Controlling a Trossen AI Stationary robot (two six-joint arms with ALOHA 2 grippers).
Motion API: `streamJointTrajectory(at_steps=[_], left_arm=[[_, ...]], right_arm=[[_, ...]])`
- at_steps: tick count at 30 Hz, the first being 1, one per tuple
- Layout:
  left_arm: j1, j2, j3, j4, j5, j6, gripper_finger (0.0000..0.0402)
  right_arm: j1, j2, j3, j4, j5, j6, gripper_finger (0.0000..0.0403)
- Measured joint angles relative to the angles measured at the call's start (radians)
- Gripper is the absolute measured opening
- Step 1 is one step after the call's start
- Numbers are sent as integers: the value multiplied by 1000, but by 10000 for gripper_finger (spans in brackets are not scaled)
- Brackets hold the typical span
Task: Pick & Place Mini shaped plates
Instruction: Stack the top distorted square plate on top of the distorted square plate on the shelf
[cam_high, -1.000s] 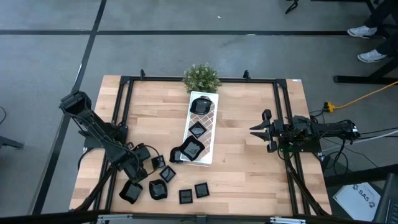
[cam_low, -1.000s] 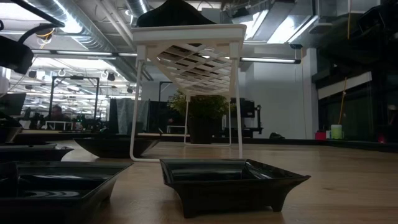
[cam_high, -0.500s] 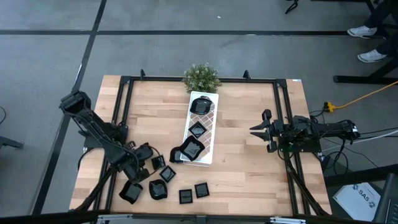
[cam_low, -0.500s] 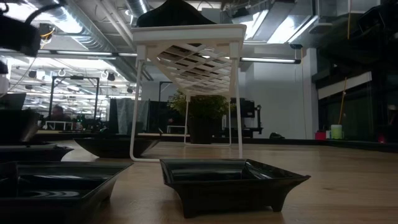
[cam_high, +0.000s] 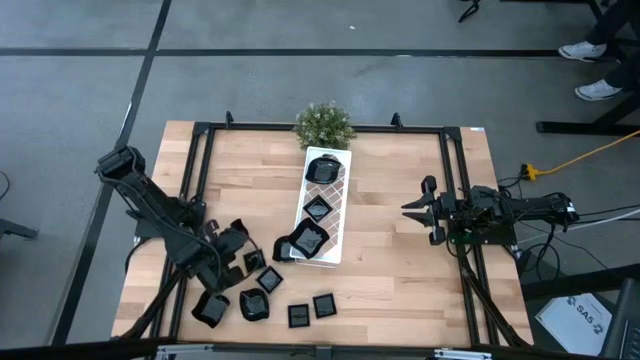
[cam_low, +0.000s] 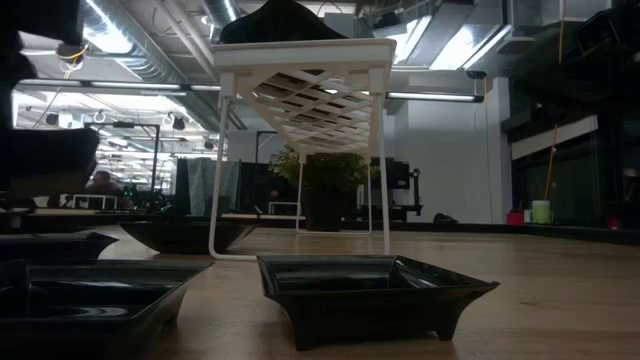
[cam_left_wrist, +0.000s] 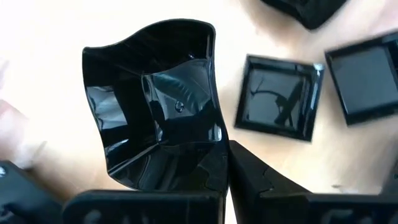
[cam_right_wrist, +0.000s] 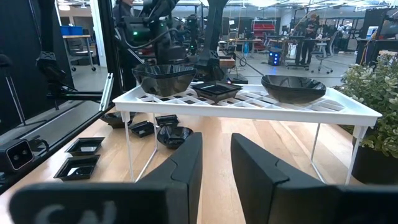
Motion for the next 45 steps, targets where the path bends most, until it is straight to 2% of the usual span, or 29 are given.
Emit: streamJointTrajectory(at_steps=[8,17,27,36,45], left_arm=[[67,-8,12,-30,-58,33,2],[187,-66,12,-29,-92,171,3],[306,-145,12,-20,-217,314,2],[432,-153,85,-5,-319,658,2],[481,-153,169,96,-409,1036,2]], right_arm=[[0,0,0,0,0,0,85],[0,0,0,0,0,0,85],[0,0,0,0,0,0,85],[0,0,0,0,0,0,85],[0,0,0,0,0,0,85]])
